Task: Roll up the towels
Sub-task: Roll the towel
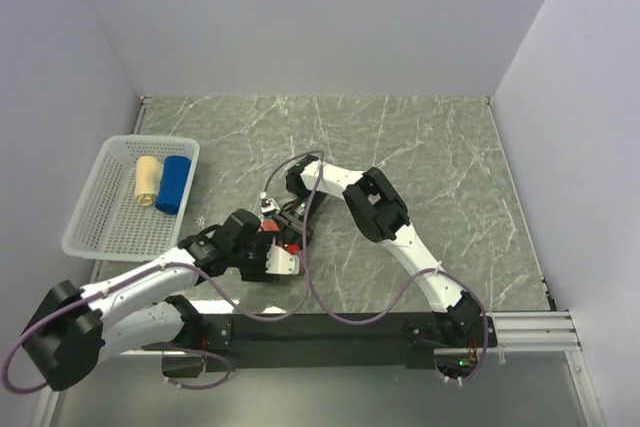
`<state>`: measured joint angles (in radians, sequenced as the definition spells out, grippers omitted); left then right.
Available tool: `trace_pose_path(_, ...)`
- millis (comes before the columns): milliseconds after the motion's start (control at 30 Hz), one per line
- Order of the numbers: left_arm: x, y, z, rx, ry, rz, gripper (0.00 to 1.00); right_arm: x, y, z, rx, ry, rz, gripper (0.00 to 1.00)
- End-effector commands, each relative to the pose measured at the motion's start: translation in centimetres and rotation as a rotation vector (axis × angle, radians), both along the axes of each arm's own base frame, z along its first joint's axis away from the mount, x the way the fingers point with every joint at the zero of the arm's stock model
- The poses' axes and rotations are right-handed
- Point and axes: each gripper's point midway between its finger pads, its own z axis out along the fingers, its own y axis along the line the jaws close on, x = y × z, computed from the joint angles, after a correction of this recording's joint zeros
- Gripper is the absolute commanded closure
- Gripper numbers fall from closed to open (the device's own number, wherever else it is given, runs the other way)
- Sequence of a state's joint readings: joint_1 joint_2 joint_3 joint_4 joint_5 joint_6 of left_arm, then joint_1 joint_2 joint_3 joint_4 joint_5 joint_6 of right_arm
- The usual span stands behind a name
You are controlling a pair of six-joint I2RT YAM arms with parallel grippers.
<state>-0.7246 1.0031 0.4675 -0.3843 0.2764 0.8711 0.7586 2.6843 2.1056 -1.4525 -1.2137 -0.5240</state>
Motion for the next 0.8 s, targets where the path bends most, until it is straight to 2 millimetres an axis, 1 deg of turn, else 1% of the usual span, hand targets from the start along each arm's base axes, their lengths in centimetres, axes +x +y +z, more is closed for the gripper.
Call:
trace_pose_path(0, 2.5, -1.4, 0.6, -0.003, -0.144, -0.002, 0.30, 0.0, -3.5, -7.6, -0.161, -0.100, 0.111, 1.00)
trace_pose_path(100, 1.5, -1.8, -0.4, 0.017, -0.097, -0.054, 0.36, 0.4, -3.4, -7.4, -0.160, -0.093, 0.093, 1.00)
trace_pose_path(133, 1.0, -1.5, -0.9, 0.037, -0.065, -0.059, 0.43, 0.4, -3.4, -7.3, -0.158, -0.092, 0.089, 1.00)
trace_pose_path(200, 0.3, -1.1, -1.4, 0.059, -0.018, -0.062, 0.51, 0.9, -3.5, -6.9, -0.156, -0.095, 0.075, 1.00)
trace_pose_path(233, 0.0, -1.1, -1.6, 0.061, 0.008, -0.063, 0.63, 1.2, -3.6, -6.8, -0.159, -0.103, 0.069, 1.00)
trace_pose_path(267, -1.1, -0.5, -2.2, 0.092, 0.064, -0.066, 0.70, 1.2, -3.9, -6.9, -0.170, -0.099, 0.059, 1.00)
trace_pose_path(300, -1.7, -0.3, -2.4, 0.106, 0.100, -0.068, 0.76, 1.8, -3.5, -6.4, -0.163, -0.127, 0.035, 1.00)
trace_pose_path(333, -2.2, -0.4, -2.6, 0.114, 0.145, -0.075, 0.86, 2.7, -3.7, -6.1, -0.165, -0.137, 0.004, 1.00)
trace_pose_path(367, -3.1, 0.2, -2.9, 0.145, 0.201, -0.069, 0.91, 3.0, -4.0, -5.9, -0.169, -0.138, -0.016, 0.96)
trace_pose_path(400, -3.5, 0.4, -3.1, 0.153, 0.238, -0.053, 0.95, 4.2, -3.5, -4.6, -0.133, -0.182, -0.048, 0.91)
trace_pose_path(433, -3.9, 0.3, -3.1, 0.153, 0.287, -0.054, 0.99, 5.4, -3.8, -3.7, -0.133, -0.174, -0.105, 0.86)
trace_pose_path(467, -4.1, 0.5, -3.2, 0.161, 0.319, -0.043, 0.99, 6.1, -3.9, -2.9, -0.119, -0.177, -0.135, 0.76)
trace_pose_path(500, -4.9, 1.0, -3.3, 0.182, 0.378, -0.033, 0.99, 7.2, -3.8, -2.2, -0.094, -0.206, -0.166, 0.67)
trace_pose_path(533, -4.5, 1.2, -3.5, 0.196, 0.422, -0.013, 0.99, 8.3, -3.7, -0.1, -0.082, -0.231, -0.214, 0.63)
trace_pose_path(567, -5.4, 1.8, -3.6, 0.216, 0.497, -0.008, 0.99, 9.9, -4.2, 0.7, -0.054, -0.255, -0.264, 0.51)
trace_pose_path(600, -4.4, 2.0, -3.5, 0.216, 0.552, 0.035, 0.99, 10.9, -4.3, 2.9, -0.037, -0.286, -0.307, 0.42)
trace_pose_path(633, -4.3, 2.1, -3.3, 0.208, 0.603, 0.051, 0.99, 11.8, -4.6, 3.7, -0.031, -0.308, -0.339, 0.40)
trace_pose_path(667, -3.6, 1.7, -2.3, 0.173, 0.699, 0.077, 0.99, 14.1, -6.0, 6.0, -0.004, -0.378, -0.409, 0.39)
trace_pose_path(700, -3.1, 2.3, -2.7, 0.173, 0.764, 0.117, 0.99, 14.8, -6.4, 6.8, 0.001, -0.406, -0.433, 0.39)
trace_pose_path(733, -2.6, 2.3, -2.6, 0.166, 0.789, 0.131, 0.99, 15.2, -7.1, 7.1, -0.002, -0.421, -0.455, 0.39)
trace_pose_path(767, -2.2, 2.1, -2.3, 0.145, 0.816, 0.137, 0.99, 16.6, -8.2, 8.9, 0.024, -0.486, -0.500, 0.39)
